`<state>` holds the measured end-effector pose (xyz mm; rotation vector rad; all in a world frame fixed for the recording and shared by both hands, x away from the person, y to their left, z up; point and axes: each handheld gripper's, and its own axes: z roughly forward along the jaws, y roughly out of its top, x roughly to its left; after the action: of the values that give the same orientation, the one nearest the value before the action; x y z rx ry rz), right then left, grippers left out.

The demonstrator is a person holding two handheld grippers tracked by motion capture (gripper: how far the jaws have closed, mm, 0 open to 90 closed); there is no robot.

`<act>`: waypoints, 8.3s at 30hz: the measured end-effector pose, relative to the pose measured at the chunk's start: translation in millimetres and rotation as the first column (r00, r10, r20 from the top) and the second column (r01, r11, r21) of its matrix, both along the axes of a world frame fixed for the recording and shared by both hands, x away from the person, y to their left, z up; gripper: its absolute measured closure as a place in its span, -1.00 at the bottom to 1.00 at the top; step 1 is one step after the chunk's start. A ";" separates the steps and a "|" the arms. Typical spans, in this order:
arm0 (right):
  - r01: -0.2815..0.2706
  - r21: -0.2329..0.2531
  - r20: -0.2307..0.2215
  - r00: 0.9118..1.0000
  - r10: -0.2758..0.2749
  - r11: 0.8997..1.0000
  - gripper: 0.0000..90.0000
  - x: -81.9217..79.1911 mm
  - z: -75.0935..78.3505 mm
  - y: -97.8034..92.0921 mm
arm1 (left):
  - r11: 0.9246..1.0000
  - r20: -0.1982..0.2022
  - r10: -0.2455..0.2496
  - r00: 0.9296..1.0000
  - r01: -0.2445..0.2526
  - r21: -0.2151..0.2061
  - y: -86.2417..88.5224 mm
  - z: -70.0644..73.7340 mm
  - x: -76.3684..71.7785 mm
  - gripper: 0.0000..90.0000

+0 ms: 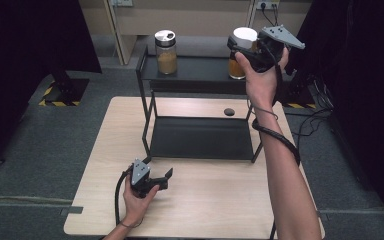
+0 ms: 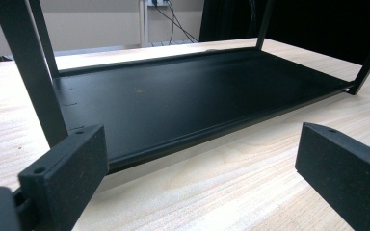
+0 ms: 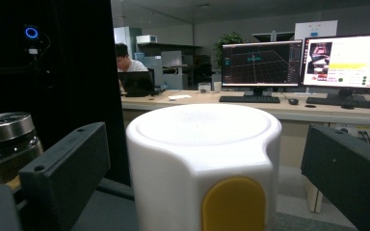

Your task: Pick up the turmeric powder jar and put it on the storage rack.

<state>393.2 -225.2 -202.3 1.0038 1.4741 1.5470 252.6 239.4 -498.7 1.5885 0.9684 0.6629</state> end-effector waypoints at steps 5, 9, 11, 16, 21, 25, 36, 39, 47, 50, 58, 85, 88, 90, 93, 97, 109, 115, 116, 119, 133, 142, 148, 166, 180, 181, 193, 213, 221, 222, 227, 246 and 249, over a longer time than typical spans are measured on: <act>-0.007 -0.008 0.009 1.000 0.007 1.000 -0.94 -7.1 0.7 -2.2 | 1.000 0.001 0.001 1.000 -0.001 0.000 -0.1 -0.2 -0.3 -0.91; -0.016 -0.010 0.004 1.000 0.016 1.000 -0.94 -14.5 0.1 -5.9 | 1.000 0.001 0.001 1.000 -0.001 0.001 0.0 -0.1 -0.3 -0.91; -0.014 -0.008 0.011 1.000 0.014 1.000 -0.94 -18.2 -1.3 -7.4 | 1.000 0.002 0.001 1.000 -0.001 0.002 -0.3 -0.1 -0.3 -0.91; -0.019 -0.016 0.018 1.000 0.020 1.000 -0.94 -28.2 -4.3 -12.1 | 1.000 0.002 0.002 1.000 -0.002 0.002 -0.3 -0.1 -0.4 -0.91; -0.023 -0.022 0.029 0.999 0.024 0.999 -0.94 -37.3 -9.9 -17.5 | 1.000 0.001 0.000 1.000 0.000 0.001 0.4 -0.1 0.0 -0.91; -0.032 -0.030 0.031 0.999 0.033 0.999 -0.94 -43.9 -15.9 -21.5 | 1.000 -0.001 0.003 1.000 -0.003 -0.005 0.9 -0.3 0.6 -0.91; -0.047 -0.056 0.027 0.998 0.049 0.997 -0.94 -58.1 -31.7 -27.7 | 1.000 -0.003 0.005 1.000 -0.005 -0.004 0.6 0.1 0.8 -0.92; -0.051 -0.067 0.027 0.998 0.053 0.996 -0.94 -62.4 -36.0 -29.5 | 1.000 -0.003 0.005 1.000 -0.005 -0.005 0.7 0.0 0.8 -0.92; -0.055 -0.073 0.035 0.998 0.058 0.996 -0.94 -74.2 -51.2 -36.2 | 1.000 -0.003 0.006 1.000 -0.006 -0.008 1.0 -0.3 0.7 -0.92; -0.058 -0.066 0.039 0.997 0.061 0.996 -0.94 -78.4 -57.1 -38.2 | 1.000 -0.003 0.007 1.000 -0.007 -0.007 0.8 -0.3 0.6 -0.92; -0.067 -0.072 0.045 0.997 0.070 0.995 -0.94 -88.5 -71.7 -40.4 | 1.000 -0.003 0.007 1.000 -0.007 -0.008 1.0 -0.3 0.7 -0.92; -0.079 -0.100 0.037 0.996 0.083 0.992 -0.94 -117.7 -115.3 -53.1 | 1.000 -0.008 0.008 1.000 -0.008 -0.011 1.5 0.1 0.7 -0.92; -0.083 -0.098 0.033 0.996 0.086 0.992 -0.94 -120.2 -120.7 -54.2 | 1.000 -0.008 0.008 1.000 -0.009 -0.010 1.3 0.1 0.7 -0.92; -0.084 -0.097 0.028 0.996 0.087 0.992 -0.94 -121.8 -124.4 -54.7 | 1.000 -0.006 0.008 1.000 -0.008 -0.009 1.1 0.0 0.5 -0.92; -0.081 -0.102 0.023 0.996 0.084 0.991 -0.94 -123.9 -131.5 -55.3 | 1.000 -0.006 0.008 1.000 -0.008 -0.010 1.4 -0.1 0.5 -0.92; -0.079 -0.104 0.006 0.997 0.080 0.991 -0.94 -125.8 -141.9 -56.3 | 1.000 -0.005 0.008 1.000 -0.008 -0.010 1.4 -0.3 0.3 -0.92; -0.063 -0.133 -0.041 0.997 0.058 0.989 -0.94 -134.1 -177.5 -55.3 | 1.000 -0.005 0.005 1.000 -0.005 -0.011 2.3 -0.4 0.6 -0.92; -0.053 -0.123 -0.079 0.996 0.044 0.991 -0.94 -137.4 -196.7 -58.4 | 1.000 -0.003 0.007 1.000 -0.007 -0.009 1.7 -0.4 0.3 -0.92; -0.051 -0.128 -0.083 0.996 0.040 0.990 -0.94 -138.2 -199.8 -59.1 | 1.000 -0.004 0.007 1.000 -0.007 -0.010 1.8 -0.4 0.4 -0.92; -0.042 -0.139 -0.096 0.995 0.029 0.989 -0.94 -140.8 -208.7 -62.1 | 1.000 -0.003 0.006 1.000 -0.006 -0.010 1.7 -0.5 0.3 -0.92; -0.020 -0.108 -0.180 0.984 0.001 0.994 -0.94 -152.5 -262.0 -75.4 | 1.000 0.000 0.009 1.000 -0.009 -0.009 1.3 -0.8 -0.4 -0.92; -0.023 -0.116 -0.200 0.980 -0.001 0.993 -0.93 -154.5 -276.4 -74.6 | 1.000 0.000 0.009 1.000 -0.009 -0.010 1.2 -0.9 -0.8 -0.92; -0.023 -0.120 -0.201 0.980 -0.001 0.992 -0.93 -157.1 -279.0 -74.2 | 1.000 0.000 0.010 1.000 -0.010 -0.010 1.1 -0.8 -0.8 -0.92; -0.015 -0.125 -0.211 0.977 -0.011 0.992 -0.93 -162.3 -287.6 -74.3 | 1.000 -0.001 0.008 1.000 -0.008 -0.010 1.3 -0.8 -0.6 -0.92; -0.019 -0.129 -0.220 0.975 -0.010 0.991 -0.93 -163.1 -291.4 -74.5 | 1.000 -0.006 0.010 1.000 -0.010 -0.012 1.5 -0.4 -0.2 -0.92; -0.018 -0.126 -0.221 0.975 -0.010 0.992 -0.93 -163.3 -291.5 -74.8 | 1.000 -0.004 0.010 1.000 -0.011 -0.012 1.4 -0.6 -0.5 -0.92; -0.026 -0.119 -0.220 0.975 0.000 0.993 -0.91 -162.6 -292.2 -77.8 | 1.000 -0.005 0.010 1.000 -0.010 -0.012 1.1 -0.4 0.0 -0.92; -0.029 -0.113 -0.225 0.974 0.003 0.993 -0.89 -161.9 -291.9 -78.9 | 1.000 -0.007 0.010 1.000 -0.010 -0.012 1.0 -0.2 -0.1 -0.92; -0.030 -0.111 -0.225 0.974 0.004 0.993 -0.89 -161.9 -292.0 -79.1 | 1.000 -0.007 0.010 1.000 -0.010 -0.013 1.2 -0.3 -0.1 -0.92; -0.030 -0.112 -0.224 0.975 0.004 0.993 -0.89 -161.9 -292.0 -79.1 | 1.000 -0.007 0.010 1.000 -0.010 -0.013 1.2 -0.3 -0.1 -0.92; -0.031 -0.119 -0.224 0.975 0.003 0.992 -0.89 -161.9 -291.7 -78.2 | 1.000 -0.006 0.011 1.000 -0.011 -0.013 1.1 -0.4 -0.2 -0.92; -0.031 -0.118 -0.221 0.975 0.004 0.993 -0.88 -162.2 -292.1 -78.6 | 1.000 -0.008 0.011 1.000 -0.011 -0.014 1.2 -0.3 -0.2 -0.92; -0.031 -0.119 -0.221 0.975 0.004 0.992 -0.88 -162.1 -292.0 -78.4 | 1.000 -0.008 0.011 1.000 -0.011 -0.014 1.3 -0.3 -0.2 -0.92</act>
<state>231.1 -303.6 -494.3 1.1216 1.7122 1.3733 252.4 240.7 -499.0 1.5752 0.9862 0.6567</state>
